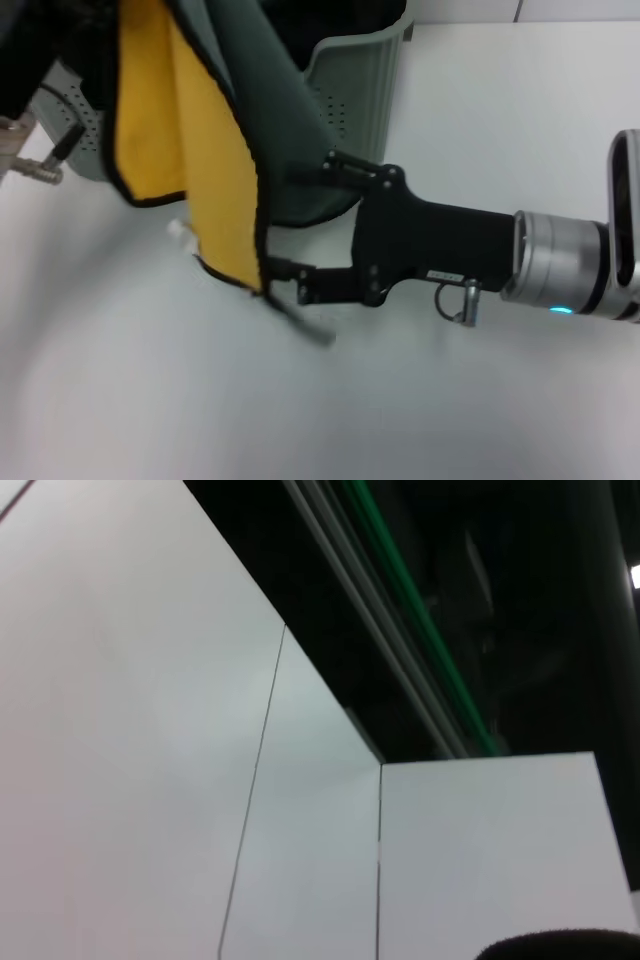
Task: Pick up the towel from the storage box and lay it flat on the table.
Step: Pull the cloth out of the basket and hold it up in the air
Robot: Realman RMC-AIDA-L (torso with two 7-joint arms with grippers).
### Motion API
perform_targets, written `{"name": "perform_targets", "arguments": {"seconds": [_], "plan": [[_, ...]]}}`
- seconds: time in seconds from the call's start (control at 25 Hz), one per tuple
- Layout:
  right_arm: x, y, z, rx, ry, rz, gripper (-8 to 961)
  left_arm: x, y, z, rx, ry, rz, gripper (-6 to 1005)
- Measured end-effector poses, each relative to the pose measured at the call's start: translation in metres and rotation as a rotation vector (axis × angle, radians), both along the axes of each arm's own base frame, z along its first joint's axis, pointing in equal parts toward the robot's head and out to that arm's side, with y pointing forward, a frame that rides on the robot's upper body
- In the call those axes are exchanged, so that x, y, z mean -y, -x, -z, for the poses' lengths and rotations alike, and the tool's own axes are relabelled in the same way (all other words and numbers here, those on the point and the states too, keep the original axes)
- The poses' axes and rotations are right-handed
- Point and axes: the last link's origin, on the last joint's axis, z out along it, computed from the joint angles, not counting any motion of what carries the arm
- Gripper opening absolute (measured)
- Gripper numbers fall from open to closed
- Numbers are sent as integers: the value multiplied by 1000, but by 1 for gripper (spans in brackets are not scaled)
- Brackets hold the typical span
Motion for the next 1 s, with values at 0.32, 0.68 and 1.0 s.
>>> {"name": "perform_targets", "arguments": {"seconds": [0.32, 0.68, 1.0], "plan": [[10, 1, -5, -43, -39, -22, 861, -3, 6, 6, -43, -50, -55, 33], [-1, -6, 0, 25, -99, 32, 861, -8, -1, 8, -49, -56, -36, 34], [-5, -18, 8, 89, -98, 89, 842, -9, -4, 4, -31, -69, -28, 35]]}}
